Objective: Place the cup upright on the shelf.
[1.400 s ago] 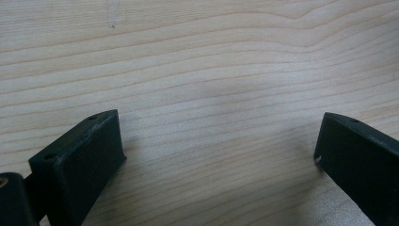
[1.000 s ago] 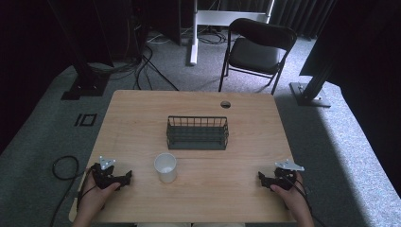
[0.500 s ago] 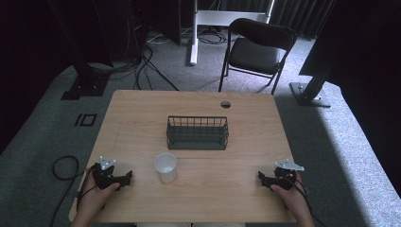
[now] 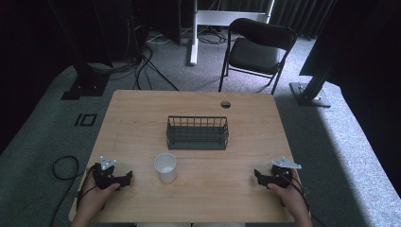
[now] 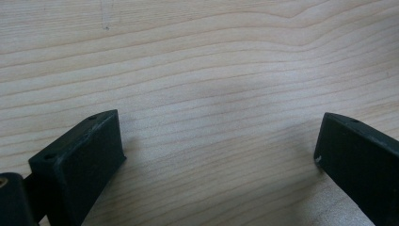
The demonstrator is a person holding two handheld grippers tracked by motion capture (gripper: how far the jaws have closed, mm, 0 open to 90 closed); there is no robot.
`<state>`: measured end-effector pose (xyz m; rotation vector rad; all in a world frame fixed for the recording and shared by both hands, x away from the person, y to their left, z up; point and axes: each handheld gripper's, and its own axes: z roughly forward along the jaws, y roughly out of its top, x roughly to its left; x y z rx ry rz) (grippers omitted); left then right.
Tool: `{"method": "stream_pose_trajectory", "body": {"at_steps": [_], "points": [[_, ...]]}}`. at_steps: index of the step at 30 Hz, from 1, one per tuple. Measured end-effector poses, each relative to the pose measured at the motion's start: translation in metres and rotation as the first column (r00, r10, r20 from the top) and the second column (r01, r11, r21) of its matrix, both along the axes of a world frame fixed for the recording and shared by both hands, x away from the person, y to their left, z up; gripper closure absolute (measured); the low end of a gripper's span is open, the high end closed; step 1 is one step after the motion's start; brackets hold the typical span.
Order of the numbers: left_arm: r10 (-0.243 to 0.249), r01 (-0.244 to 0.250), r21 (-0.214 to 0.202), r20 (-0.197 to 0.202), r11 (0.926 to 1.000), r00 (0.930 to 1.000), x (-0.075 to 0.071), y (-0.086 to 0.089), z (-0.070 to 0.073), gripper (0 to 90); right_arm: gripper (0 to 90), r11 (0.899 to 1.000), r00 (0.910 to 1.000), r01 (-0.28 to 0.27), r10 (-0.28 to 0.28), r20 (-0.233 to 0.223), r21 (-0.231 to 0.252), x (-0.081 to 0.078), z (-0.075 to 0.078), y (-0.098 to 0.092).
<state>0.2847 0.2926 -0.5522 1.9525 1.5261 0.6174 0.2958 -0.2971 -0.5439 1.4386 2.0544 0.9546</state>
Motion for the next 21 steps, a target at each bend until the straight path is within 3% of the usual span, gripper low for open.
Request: {"method": "stream_pose_trajectory", "body": {"at_steps": [12,21], "points": [[0.001,-0.001,-0.001,0.000,1.0000,1.0000,0.000,0.000,0.000,2.1,12.4,0.998,0.9976,-0.066,0.065,0.024,0.022,0.003,0.013,0.019],[0.001,-0.001,-0.001,0.000,1.0000,1.0000,0.000,0.000,0.000,2.0,12.4,0.990,0.9890,-0.137,0.134,0.062,0.041,0.004,0.027,0.038]]}}
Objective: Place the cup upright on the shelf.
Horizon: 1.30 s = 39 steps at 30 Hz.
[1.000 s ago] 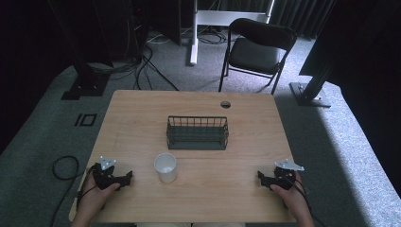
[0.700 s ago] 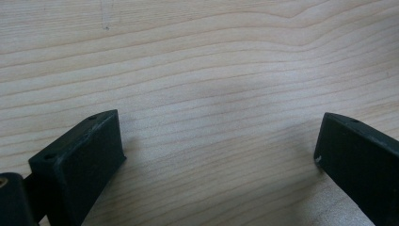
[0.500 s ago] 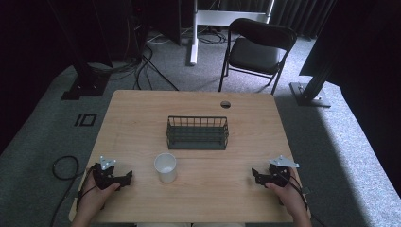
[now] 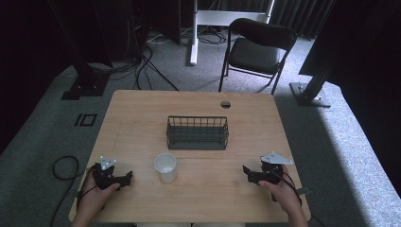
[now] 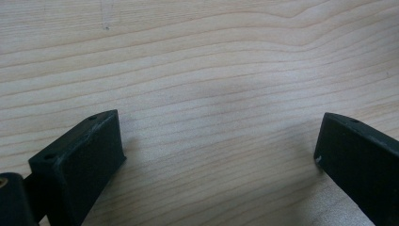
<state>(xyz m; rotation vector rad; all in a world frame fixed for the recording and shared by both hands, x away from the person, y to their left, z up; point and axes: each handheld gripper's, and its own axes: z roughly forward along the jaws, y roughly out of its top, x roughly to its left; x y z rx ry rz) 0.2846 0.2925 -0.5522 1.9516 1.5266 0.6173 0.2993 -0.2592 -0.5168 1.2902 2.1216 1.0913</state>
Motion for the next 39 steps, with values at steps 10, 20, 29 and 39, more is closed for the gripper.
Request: {"method": "stream_pose_trajectory", "body": {"at_steps": [10,20,29,39], "points": [[0.000,0.000,0.000,0.000,1.0000,1.0000,0.000,0.000,0.000,2.1,12.4,0.997,0.9968,-0.076,0.075,0.029,0.034,0.002,0.012,0.027],[0.000,0.000,0.000,0.000,1.0000,1.0000,0.000,0.000,0.000,2.1,12.4,0.986,0.9859,-0.162,0.161,0.046,0.033,0.002,0.016,0.054],[0.000,0.000,0.000,0.000,1.0000,1.0000,0.000,0.000,0.000,2.0,12.4,0.974,0.9730,-0.225,0.223,0.060,0.034,0.002,0.017,0.073],[-0.001,0.001,0.001,0.000,1.0000,1.0000,0.000,0.000,0.000,2.0,12.4,0.956,0.9541,-0.292,0.288,0.081,0.032,0.000,0.019,0.093]]}}
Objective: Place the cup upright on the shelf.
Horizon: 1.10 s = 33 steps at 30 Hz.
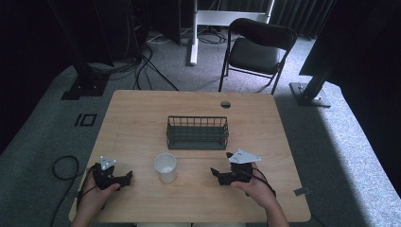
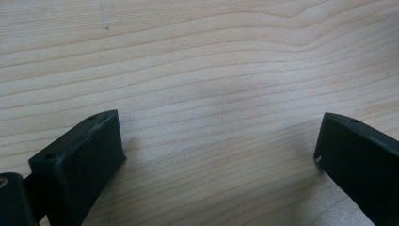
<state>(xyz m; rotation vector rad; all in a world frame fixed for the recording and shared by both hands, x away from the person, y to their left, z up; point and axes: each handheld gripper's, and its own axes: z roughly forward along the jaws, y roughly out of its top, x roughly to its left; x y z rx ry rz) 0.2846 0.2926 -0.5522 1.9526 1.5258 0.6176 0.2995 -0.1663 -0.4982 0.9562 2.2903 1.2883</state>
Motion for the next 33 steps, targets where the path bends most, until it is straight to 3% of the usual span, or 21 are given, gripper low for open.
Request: {"method": "stream_pose_trajectory", "body": {"at_steps": [15,33], "points": [[0.002,-0.002,0.000,0.001,1.0000,1.0000,0.000,0.000,0.000,2.0,12.5,0.991,0.9910,-0.133,0.133,-0.016,0.000,-0.002,-0.008,0.031],[0.002,-0.002,0.000,0.001,1.0000,1.0000,0.000,0.000,0.000,2.1,12.5,0.962,0.9617,-0.274,0.274,-0.011,0.024,-0.005,-0.014,0.075]]}}
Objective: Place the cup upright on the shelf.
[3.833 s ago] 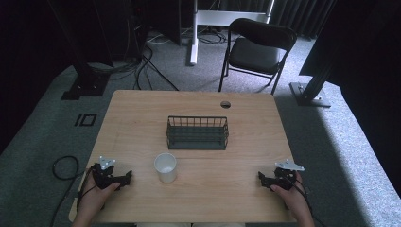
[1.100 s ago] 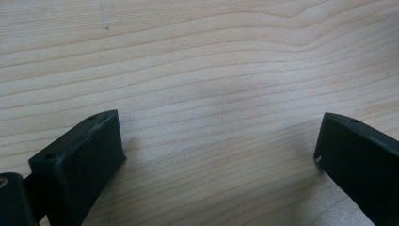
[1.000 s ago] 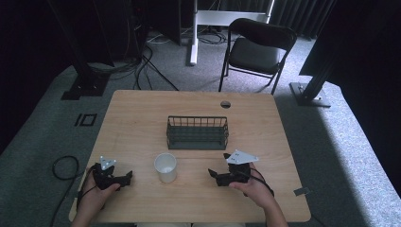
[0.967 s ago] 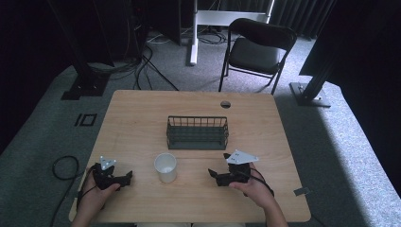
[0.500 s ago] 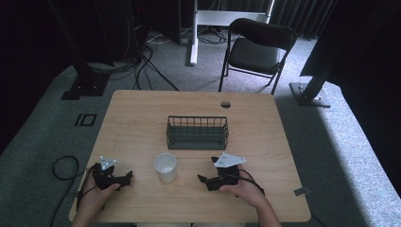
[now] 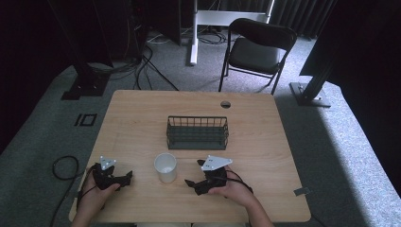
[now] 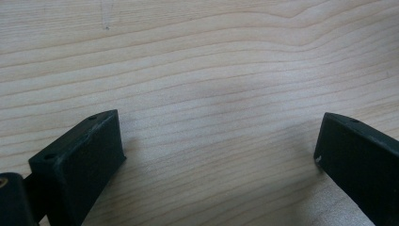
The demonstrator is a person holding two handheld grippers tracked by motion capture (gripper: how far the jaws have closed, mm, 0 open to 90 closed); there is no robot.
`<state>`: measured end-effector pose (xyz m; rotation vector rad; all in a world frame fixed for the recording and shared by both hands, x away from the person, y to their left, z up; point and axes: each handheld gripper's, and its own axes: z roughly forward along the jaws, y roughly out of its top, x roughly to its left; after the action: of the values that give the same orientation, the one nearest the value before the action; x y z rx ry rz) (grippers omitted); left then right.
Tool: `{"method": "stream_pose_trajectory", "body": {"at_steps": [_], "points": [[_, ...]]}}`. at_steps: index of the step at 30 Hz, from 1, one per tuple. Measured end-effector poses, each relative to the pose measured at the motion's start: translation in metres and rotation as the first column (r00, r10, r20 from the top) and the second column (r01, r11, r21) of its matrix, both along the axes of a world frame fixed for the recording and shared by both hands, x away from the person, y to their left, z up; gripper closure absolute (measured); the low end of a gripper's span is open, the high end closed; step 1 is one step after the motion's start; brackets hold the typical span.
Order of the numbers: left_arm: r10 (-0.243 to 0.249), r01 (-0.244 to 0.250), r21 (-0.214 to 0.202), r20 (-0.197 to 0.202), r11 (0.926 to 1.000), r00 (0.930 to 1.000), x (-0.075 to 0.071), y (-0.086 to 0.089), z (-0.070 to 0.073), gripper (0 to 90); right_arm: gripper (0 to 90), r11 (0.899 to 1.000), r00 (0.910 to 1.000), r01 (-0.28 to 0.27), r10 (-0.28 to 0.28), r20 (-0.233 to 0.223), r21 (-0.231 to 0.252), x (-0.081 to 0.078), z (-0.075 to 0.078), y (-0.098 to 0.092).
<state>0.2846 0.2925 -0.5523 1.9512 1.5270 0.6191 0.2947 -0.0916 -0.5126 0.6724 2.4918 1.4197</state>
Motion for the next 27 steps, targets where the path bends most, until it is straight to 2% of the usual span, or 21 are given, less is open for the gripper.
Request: {"method": "stream_pose_trajectory", "body": {"at_steps": [13,14,27], "points": [[0.001,-0.001,-0.001,0.000,1.0000,1.0000,0.000,0.000,0.000,2.0,12.7,0.999,0.9988,-0.046,0.045,0.020,0.026,0.001,-0.001,0.026],[0.000,0.000,0.000,0.000,1.0000,1.0000,0.000,0.000,0.000,2.1,12.6,0.998,0.9983,-0.055,0.054,0.021,0.035,0.002,-0.002,0.033],[0.000,0.000,0.000,0.000,1.0000,1.0000,0.000,0.000,0.000,2.1,13.1,0.996,0.9968,-0.072,0.071,0.037,0.042,0.012,-0.007,0.061]]}}
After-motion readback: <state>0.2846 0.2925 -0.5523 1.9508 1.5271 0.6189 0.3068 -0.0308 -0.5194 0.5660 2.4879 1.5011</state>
